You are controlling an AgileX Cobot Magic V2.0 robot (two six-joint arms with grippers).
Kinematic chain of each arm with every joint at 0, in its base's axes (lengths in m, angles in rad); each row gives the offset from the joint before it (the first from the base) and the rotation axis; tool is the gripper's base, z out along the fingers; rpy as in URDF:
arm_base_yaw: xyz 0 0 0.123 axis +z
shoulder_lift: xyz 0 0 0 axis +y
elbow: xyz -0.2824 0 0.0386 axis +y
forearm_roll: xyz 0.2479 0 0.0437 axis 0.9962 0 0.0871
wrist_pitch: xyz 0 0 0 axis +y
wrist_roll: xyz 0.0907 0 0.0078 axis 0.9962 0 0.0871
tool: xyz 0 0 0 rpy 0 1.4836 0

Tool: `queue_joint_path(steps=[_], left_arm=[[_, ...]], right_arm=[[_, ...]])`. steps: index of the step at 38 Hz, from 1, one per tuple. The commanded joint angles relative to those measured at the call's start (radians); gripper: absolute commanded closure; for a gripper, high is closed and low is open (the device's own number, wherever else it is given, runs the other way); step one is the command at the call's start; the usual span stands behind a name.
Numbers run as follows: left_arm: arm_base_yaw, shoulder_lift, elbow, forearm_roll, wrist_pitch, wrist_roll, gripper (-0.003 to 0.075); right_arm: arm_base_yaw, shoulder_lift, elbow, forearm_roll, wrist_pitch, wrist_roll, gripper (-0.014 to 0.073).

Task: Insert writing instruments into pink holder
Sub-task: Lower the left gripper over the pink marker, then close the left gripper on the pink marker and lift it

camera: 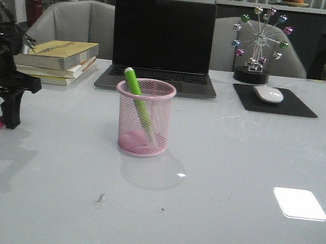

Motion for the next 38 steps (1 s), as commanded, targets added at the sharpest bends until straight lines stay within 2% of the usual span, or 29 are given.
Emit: queue_joint_path(steps=[1, 11, 18, 28, 38], left_arm=[[0.000, -0.008, -0.013, -0.017, 0.052, -0.002, 0.0465], [0.000, 0.020, -0.013, -0.017, 0.096, -0.002, 0.0632], [0.000, 0.020, -0.034, -0.017, 0.096, -0.002, 0.0629], [-0.023, 0.000, -0.194, -0.059, 0.087, -0.003, 0.0629], [-0.087, -0.112, -0.338, -0.086, -0.086, 0.031, 0.0629]], right_arm=[[-0.005, 0.000, -0.027, -0.032, -0.056, -0.002, 0.0263], [-0.005, 0.000, -0.027, -0.037, -0.052, -0.002, 0.0263], [-0.005, 0.000, -0.027, -0.037, -0.051, -0.002, 0.0263], [-0.005, 0.000, -0.027, -0.037, -0.044, -0.002, 0.0263], [-0.005, 0.000, -0.027, -0.037, -0.035, -0.002, 0.0263]])
